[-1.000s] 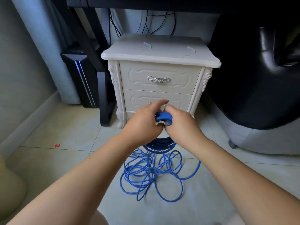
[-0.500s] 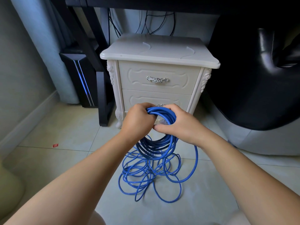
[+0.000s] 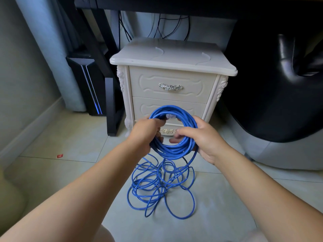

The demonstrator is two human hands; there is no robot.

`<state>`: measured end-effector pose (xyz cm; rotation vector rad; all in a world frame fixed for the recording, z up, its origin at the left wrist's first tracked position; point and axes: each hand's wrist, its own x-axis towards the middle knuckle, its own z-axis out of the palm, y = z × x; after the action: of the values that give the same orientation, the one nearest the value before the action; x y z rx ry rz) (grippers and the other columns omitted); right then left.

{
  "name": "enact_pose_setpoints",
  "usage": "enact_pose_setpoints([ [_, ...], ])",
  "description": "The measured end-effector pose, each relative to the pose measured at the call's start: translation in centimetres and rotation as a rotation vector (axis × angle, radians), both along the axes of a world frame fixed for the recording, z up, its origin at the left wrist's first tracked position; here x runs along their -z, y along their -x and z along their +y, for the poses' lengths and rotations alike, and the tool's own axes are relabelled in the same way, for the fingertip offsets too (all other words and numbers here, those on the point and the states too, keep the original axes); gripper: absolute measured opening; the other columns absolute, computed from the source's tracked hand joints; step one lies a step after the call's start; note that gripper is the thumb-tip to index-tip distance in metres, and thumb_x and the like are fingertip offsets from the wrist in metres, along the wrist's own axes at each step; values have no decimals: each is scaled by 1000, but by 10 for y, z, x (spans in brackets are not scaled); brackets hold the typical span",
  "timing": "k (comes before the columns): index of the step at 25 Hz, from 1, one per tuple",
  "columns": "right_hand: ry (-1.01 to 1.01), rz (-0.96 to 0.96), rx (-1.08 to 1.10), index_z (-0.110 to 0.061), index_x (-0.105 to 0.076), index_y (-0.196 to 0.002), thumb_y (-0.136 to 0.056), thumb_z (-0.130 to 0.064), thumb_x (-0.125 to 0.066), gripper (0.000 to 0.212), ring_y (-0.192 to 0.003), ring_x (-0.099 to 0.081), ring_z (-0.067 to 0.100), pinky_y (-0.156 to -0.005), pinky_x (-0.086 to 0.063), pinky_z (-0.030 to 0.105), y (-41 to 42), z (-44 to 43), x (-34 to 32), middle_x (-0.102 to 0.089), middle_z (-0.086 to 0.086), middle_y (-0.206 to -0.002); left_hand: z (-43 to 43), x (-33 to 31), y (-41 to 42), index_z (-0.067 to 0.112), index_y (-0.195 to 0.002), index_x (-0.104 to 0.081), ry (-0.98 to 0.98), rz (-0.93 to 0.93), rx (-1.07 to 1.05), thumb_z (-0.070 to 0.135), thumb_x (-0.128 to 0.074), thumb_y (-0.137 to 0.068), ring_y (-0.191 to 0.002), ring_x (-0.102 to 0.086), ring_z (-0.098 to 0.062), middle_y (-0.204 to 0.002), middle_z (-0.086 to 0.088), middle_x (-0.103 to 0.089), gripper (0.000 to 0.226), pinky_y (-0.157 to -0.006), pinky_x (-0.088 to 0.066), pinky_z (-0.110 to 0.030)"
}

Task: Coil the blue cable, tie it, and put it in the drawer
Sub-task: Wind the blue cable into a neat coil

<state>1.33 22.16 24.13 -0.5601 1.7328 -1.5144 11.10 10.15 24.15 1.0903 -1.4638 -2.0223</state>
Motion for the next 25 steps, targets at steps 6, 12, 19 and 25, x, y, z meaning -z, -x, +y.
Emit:
enact_pose_setpoints([
  [6, -34, 271, 107, -14, -61, -93, -83, 5, -54, 23, -40, -56, 20, -71, -56, 62, 6, -2, 0, -45, -3, -42, 2, -7, -13, 17, -101, -66, 301, -179, 275, 14, -70, -85, -76, -70, -19, -80, -9, -70, 17, -76, -52, -31],
  [12, -214, 656, -10, -31, -60, -90, -82, -4, -55, 29, -46, -63, 18, -58, -58, 38, 5, -5, -9, -60, -2, -73, 3, -4, -11, 30, -134, -51, 839, -154, 340, 17, -76, -77, -96, -64, -5, -115, 8, -64, 64, -77, -41, -3],
  [19, -154, 806, -36, -30, -57, -93, -77, -13, -58, 24, -71, -65, 28, -70, -57, 46, -6, -11, -2, -62, -7, -75, 0, -5, -7, 28, -117, -64, 1035, -243, 327, 12, -60, -78, -77, -60, -15, -82, 7, -67, 42, -69, -44, -24],
  [25, -41, 391, 112, -21, -56, -98, -84, -11, -67, 20, -58, -69, 11, -60, -56, 26, -1, -9, -7, -66, 3, -78, 0, -7, 2, 23, -83, -68, 621, -84, 15, 14, -63, -87, -56, -48, -14, -57, 7, -52, 11, -58, -57, -36],
])
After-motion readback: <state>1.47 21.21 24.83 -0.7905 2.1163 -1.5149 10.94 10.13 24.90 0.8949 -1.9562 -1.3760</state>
